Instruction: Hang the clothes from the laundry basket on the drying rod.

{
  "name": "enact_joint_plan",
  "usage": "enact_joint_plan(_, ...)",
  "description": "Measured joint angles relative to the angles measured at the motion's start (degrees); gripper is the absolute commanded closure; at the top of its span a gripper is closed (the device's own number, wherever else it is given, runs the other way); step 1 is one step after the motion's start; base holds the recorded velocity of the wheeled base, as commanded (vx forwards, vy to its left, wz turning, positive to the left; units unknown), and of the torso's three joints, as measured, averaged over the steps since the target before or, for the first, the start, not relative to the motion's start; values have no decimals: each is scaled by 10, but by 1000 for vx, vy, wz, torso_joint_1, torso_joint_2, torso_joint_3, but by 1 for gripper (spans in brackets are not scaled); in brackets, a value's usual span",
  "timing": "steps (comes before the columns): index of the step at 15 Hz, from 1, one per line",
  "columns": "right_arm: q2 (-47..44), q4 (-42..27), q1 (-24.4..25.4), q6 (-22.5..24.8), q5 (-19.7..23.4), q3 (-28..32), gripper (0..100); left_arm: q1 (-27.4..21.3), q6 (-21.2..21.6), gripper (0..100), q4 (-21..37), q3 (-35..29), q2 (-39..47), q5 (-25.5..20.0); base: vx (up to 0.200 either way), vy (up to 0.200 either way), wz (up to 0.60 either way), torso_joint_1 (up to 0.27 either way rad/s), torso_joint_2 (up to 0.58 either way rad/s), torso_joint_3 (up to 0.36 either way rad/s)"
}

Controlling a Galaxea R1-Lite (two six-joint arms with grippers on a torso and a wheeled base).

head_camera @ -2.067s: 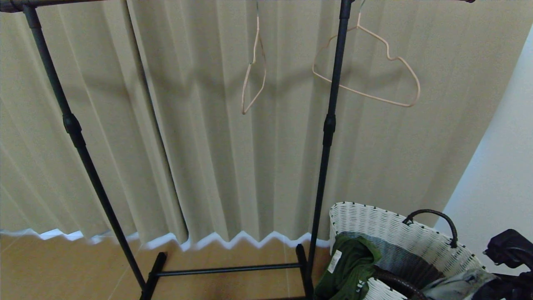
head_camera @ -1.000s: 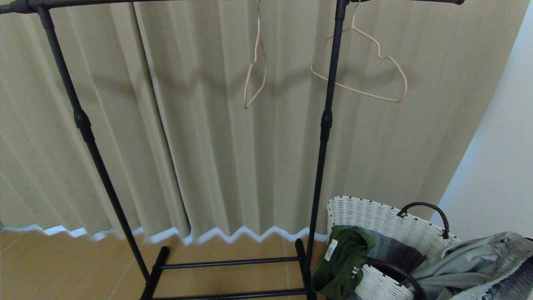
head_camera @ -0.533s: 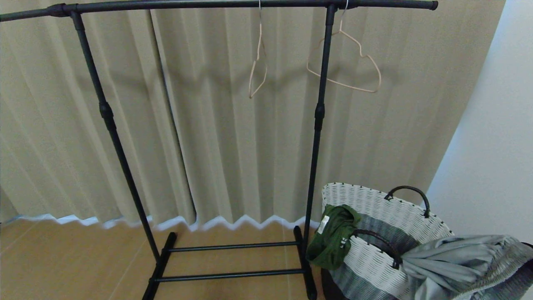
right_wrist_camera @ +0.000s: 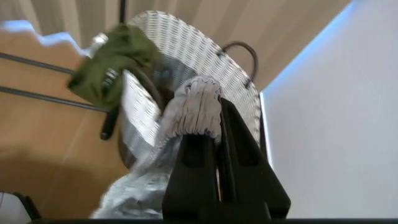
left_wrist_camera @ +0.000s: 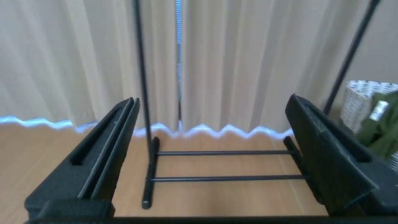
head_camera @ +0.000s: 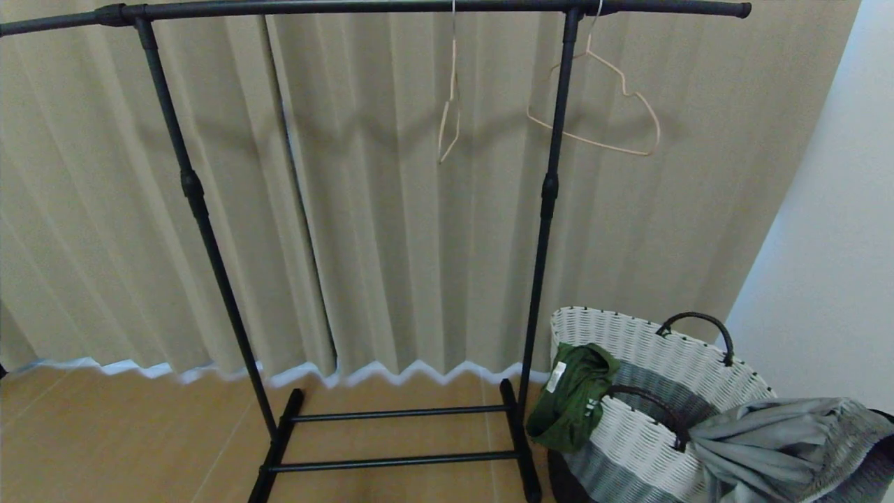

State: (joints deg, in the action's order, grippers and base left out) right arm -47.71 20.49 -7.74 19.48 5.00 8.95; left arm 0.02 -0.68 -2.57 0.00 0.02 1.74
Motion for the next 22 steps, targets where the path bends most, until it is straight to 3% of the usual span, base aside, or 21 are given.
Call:
enact_joint_plan(8, 0, 0, 4, 0, 0, 3, 100, 1, 3, 0, 0, 0, 0, 1, 0, 0, 0, 0, 0, 0)
enact_joint_plan(13, 0, 1, 5, 0, 54, 21, 100, 1, 3, 0, -6, 0, 0, -19, 0, 0, 0, 0, 0, 0)
enact_joint_plan(15, -1, 0, 8, -5, 82, 47, 100, 1, 1, 0, -14, -16, 0, -95, 0, 0, 0, 0, 0, 0)
enact_joint_plan(16, -2, 0, 16, -8, 90, 61, 100, 1, 1, 0, -17, -41, 1, -157, 0, 0, 0, 0, 0, 0)
enact_joint_plan(18, -6, 0, 58, -36, 94, 85, 100, 0, 0, 0, -19, -86, 15, -240, 0, 0, 0, 0, 0, 0)
enact_joint_plan(22, -12, -21, 163, -114, 94, 143, 100, -4, 1, 0, -25, -153, 125, -301, 0, 0, 0, 0, 0, 0)
